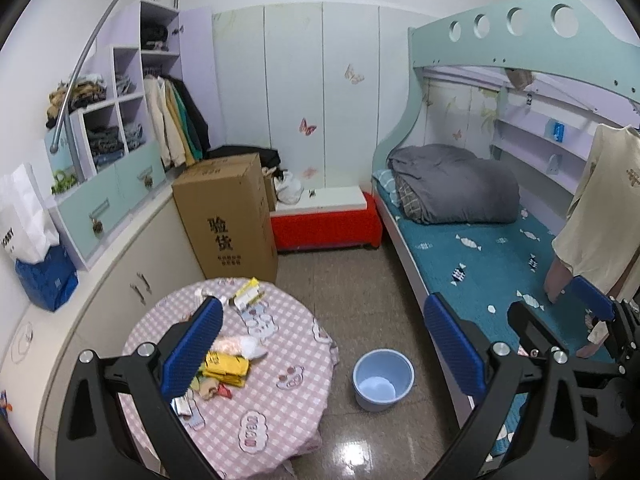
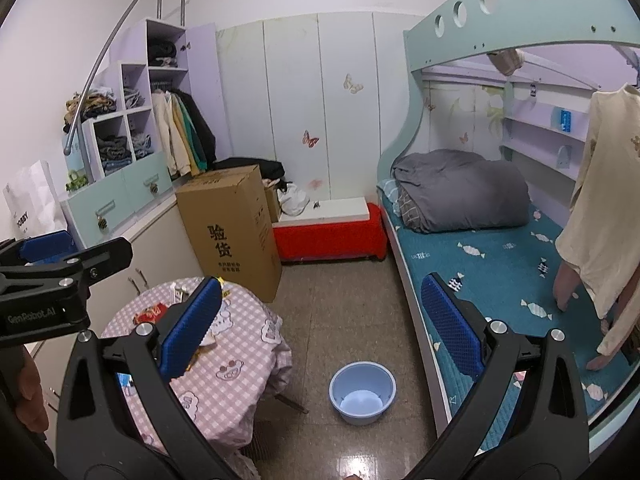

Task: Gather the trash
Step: 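Move both tools to the table and close the right tool on the yellow bag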

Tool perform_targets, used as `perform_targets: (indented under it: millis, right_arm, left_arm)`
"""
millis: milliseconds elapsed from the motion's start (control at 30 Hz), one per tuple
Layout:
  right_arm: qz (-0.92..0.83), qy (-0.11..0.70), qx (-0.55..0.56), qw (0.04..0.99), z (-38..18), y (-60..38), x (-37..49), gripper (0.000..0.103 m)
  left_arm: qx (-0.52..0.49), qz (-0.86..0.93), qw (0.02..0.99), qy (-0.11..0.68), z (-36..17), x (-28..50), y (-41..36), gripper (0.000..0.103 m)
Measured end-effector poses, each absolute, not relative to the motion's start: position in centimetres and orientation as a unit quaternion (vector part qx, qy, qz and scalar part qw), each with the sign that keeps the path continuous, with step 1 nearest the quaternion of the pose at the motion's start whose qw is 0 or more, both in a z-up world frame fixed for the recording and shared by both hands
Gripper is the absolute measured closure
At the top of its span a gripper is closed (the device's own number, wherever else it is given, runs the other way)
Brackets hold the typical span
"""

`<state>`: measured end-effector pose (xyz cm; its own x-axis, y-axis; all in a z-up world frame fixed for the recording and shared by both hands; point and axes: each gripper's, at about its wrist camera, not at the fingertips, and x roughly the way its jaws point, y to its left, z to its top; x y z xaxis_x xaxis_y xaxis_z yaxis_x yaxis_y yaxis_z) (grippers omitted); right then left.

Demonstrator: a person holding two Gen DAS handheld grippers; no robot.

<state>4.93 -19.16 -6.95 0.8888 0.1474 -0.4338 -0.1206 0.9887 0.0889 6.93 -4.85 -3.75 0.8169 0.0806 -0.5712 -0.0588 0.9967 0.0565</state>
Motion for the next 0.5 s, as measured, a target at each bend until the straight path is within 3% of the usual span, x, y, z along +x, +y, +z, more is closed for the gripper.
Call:
perform_targets:
  millis: [500]
  right_arm:
    - [0.093,0.350,0.031,0.932,-13.5,-14.0,11.3,0.006]
  left_arm:
    - [-0.016,0.055,0.913,0.405,-11.5,12.0,1.3,0.004]
